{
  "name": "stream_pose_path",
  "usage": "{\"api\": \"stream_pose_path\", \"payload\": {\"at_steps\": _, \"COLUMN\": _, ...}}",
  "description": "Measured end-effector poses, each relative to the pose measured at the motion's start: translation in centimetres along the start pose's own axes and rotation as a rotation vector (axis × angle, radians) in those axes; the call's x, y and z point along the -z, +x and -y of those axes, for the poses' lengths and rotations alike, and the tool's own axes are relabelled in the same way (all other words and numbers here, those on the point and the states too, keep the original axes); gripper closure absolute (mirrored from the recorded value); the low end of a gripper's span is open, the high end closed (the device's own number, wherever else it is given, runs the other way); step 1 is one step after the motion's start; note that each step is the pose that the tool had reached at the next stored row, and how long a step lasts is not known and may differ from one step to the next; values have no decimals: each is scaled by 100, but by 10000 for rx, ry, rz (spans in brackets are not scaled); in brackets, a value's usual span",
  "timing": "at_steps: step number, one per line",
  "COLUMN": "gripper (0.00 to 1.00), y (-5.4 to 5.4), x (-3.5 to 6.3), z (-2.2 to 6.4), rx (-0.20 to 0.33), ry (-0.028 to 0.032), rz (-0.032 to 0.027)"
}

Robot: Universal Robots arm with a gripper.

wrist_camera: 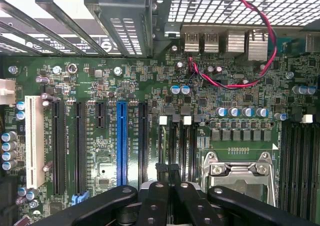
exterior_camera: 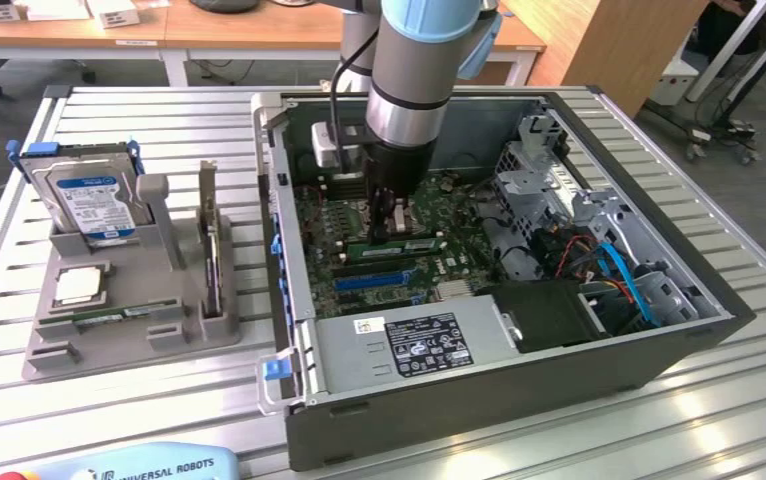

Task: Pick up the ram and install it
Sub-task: 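Press down the ram until it locks into place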

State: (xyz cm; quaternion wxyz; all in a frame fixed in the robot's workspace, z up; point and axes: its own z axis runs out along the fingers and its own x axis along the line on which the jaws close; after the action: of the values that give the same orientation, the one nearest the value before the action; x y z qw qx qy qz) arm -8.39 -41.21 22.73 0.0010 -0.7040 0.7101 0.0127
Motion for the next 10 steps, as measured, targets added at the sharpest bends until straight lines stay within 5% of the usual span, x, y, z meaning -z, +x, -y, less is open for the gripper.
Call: {"api": "stream_pose_path", "payload": {"at_steps": 10, "gripper": 90, "y": 0, "x": -9, "z": 0, "rx": 0, "ry": 0, "rz": 2}}
